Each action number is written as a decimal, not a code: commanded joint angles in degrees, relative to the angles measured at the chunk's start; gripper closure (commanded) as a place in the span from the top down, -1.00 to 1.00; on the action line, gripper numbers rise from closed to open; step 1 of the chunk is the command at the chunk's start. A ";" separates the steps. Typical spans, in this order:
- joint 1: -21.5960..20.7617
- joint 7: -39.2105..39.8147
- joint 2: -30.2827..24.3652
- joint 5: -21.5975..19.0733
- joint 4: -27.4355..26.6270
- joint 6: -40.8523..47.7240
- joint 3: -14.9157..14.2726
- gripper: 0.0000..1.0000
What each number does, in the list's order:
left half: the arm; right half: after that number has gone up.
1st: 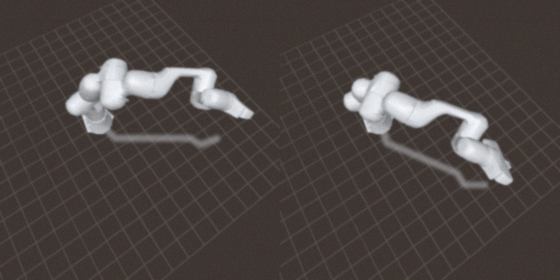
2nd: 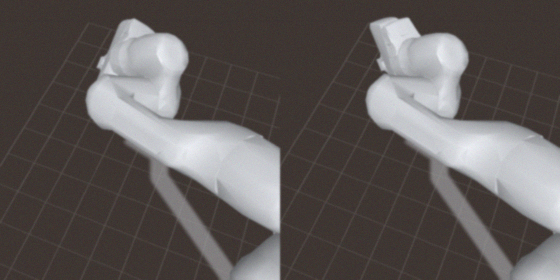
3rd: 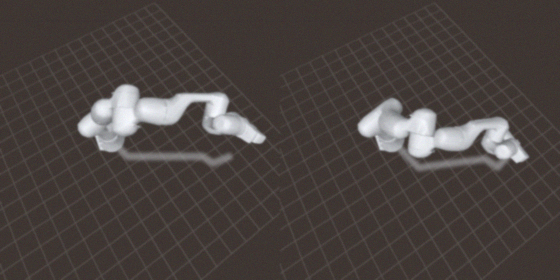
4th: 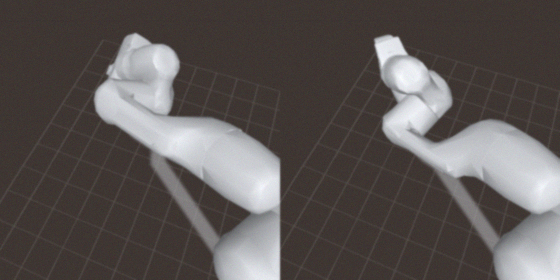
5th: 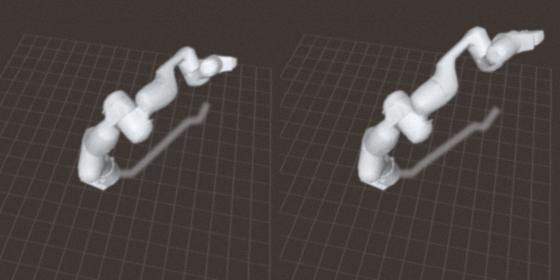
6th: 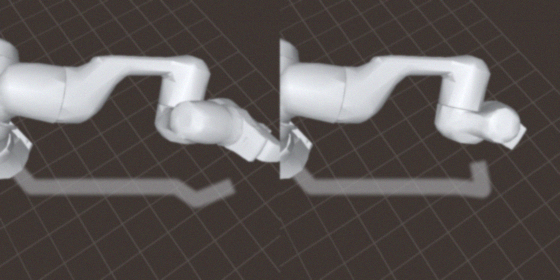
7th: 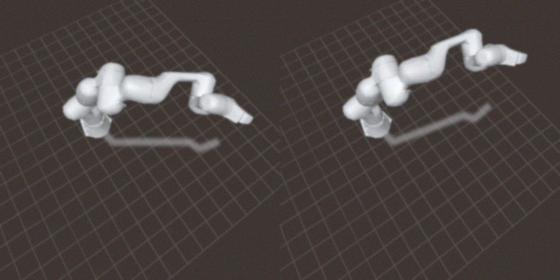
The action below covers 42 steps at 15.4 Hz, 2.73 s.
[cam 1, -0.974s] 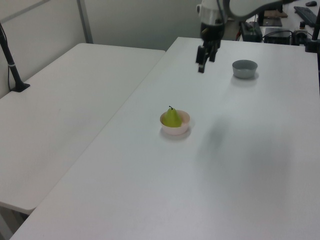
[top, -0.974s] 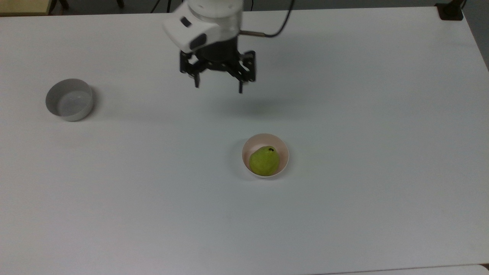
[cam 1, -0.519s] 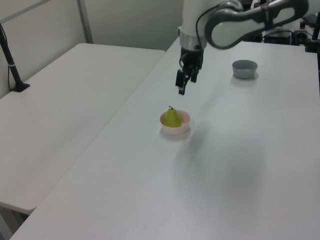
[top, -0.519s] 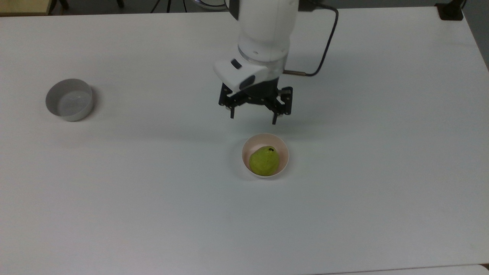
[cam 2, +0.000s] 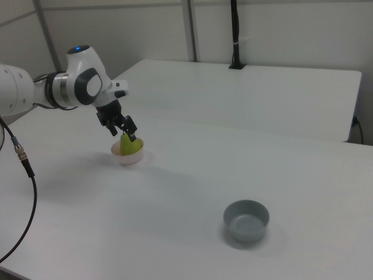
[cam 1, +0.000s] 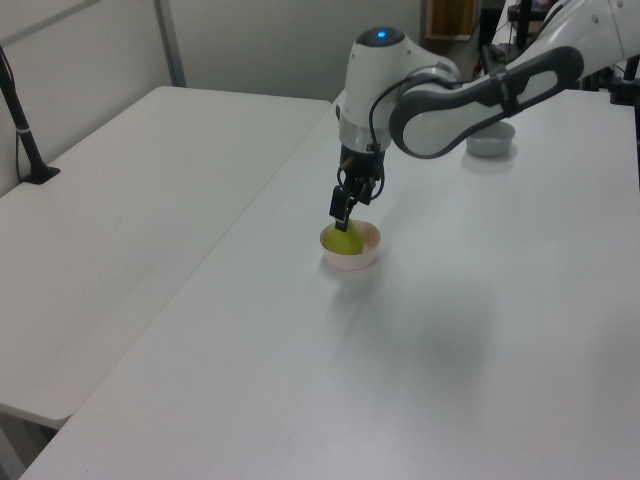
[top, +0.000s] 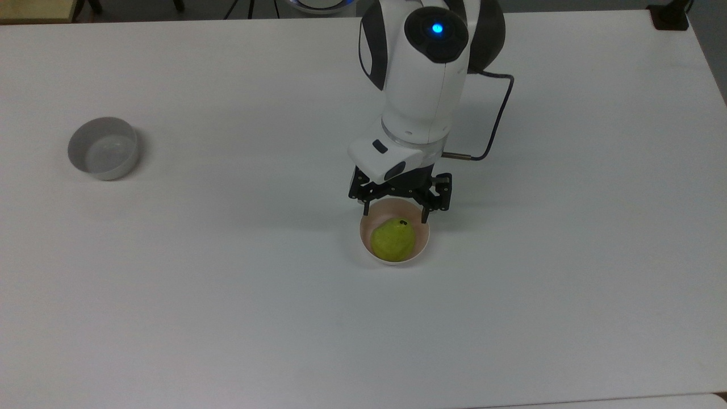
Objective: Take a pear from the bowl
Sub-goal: 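Lower the gripper onto the pear and close the fingers around it, then lift the pear out of the pink bowl and carry it aside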
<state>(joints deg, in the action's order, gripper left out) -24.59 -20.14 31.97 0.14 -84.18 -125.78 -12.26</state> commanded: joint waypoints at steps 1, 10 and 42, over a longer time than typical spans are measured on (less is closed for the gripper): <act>-0.81 -0.96 2.65 0.12 1.12 -2.27 -0.92 1.00; -1.17 -0.95 5.03 4.86 0.68 -3.68 -0.84 0.56; 15.71 16.71 -13.78 5.13 -11.96 9.42 -0.22 -0.29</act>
<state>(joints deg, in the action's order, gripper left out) -8.20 -4.47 17.98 4.63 -92.76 -115.83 -12.87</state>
